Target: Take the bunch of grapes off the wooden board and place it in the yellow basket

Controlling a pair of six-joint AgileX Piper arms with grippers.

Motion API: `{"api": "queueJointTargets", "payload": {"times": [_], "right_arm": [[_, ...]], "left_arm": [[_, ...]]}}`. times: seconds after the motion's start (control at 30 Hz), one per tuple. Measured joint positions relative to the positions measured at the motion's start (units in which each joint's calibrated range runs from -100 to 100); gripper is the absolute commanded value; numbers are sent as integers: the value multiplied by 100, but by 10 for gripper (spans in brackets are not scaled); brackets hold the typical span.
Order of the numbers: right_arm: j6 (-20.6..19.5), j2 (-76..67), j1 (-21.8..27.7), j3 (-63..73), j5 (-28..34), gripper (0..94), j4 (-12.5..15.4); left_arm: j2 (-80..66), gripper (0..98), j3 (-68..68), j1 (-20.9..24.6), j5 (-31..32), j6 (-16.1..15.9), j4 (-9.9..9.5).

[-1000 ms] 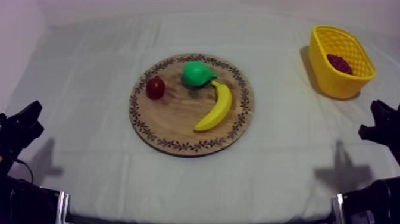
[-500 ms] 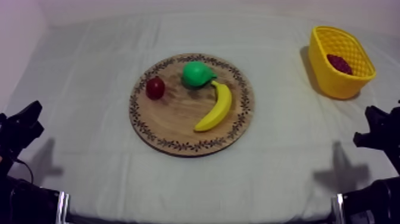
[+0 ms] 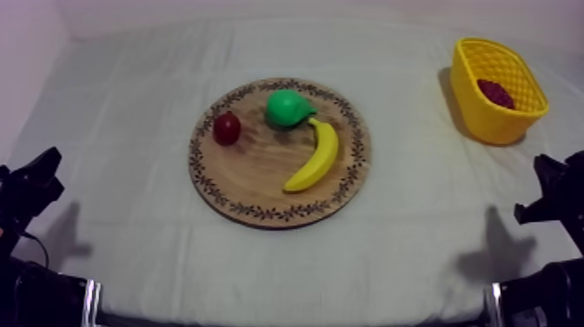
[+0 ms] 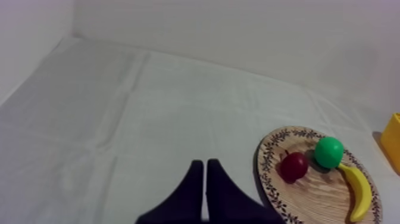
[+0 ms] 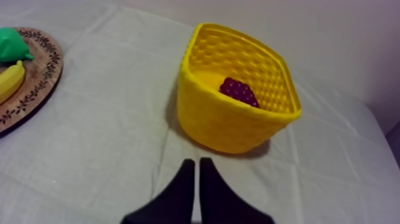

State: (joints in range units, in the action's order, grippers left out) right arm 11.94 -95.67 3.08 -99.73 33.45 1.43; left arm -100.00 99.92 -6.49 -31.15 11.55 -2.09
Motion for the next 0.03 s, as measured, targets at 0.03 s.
{"api": "queueJointTargets", "payload": {"times": [0.03], "right_arm": [[0, 0, 0, 0, 0, 5, 0]], "left_arm": [[0, 1, 0, 0, 0, 0, 0]]}}
